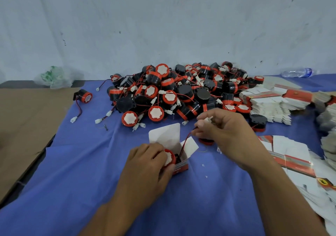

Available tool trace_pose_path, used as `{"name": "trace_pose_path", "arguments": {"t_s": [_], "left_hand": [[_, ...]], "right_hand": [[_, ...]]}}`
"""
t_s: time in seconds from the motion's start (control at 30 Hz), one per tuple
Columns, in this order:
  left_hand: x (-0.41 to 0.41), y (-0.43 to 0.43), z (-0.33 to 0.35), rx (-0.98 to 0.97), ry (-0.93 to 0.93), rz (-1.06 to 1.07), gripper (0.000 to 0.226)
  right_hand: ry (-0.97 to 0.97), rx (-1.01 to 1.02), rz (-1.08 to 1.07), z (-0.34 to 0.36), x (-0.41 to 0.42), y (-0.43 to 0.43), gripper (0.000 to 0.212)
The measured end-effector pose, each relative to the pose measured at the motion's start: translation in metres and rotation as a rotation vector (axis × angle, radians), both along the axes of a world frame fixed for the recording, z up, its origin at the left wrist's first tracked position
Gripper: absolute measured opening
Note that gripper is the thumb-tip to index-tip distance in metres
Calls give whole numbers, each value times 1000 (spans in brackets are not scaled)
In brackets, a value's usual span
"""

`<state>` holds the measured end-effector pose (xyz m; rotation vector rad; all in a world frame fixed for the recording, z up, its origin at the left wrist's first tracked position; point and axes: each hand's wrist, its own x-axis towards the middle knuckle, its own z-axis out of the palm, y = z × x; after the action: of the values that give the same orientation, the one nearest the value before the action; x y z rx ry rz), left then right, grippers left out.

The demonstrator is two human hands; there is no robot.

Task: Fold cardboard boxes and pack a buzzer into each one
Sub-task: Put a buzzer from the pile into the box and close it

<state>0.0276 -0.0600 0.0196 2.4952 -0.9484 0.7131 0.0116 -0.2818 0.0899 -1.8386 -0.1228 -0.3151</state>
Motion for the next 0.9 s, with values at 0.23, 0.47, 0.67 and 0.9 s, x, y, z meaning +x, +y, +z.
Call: {"name": "trace_pose_path", "arguments": {"t_s": [0.23, 0.47, 0.67, 0.9], "left_hand": [[2, -5, -6, -10, 17, -15, 23], [3, -5, -6, -29, 5, -48, 24], [0, -5, -4, -24, 78, -57, 30], [3, -5, -8, -54, -1, -64, 26]], "right_hand": [[-22, -632, -71, -16, 7, 27, 9], [-3, -1036, -51, -21, 6, 52, 20], [22, -1112, -153, -25, 3, 74, 30], [34, -1184, -185, -22, 1, 65, 27]]}}
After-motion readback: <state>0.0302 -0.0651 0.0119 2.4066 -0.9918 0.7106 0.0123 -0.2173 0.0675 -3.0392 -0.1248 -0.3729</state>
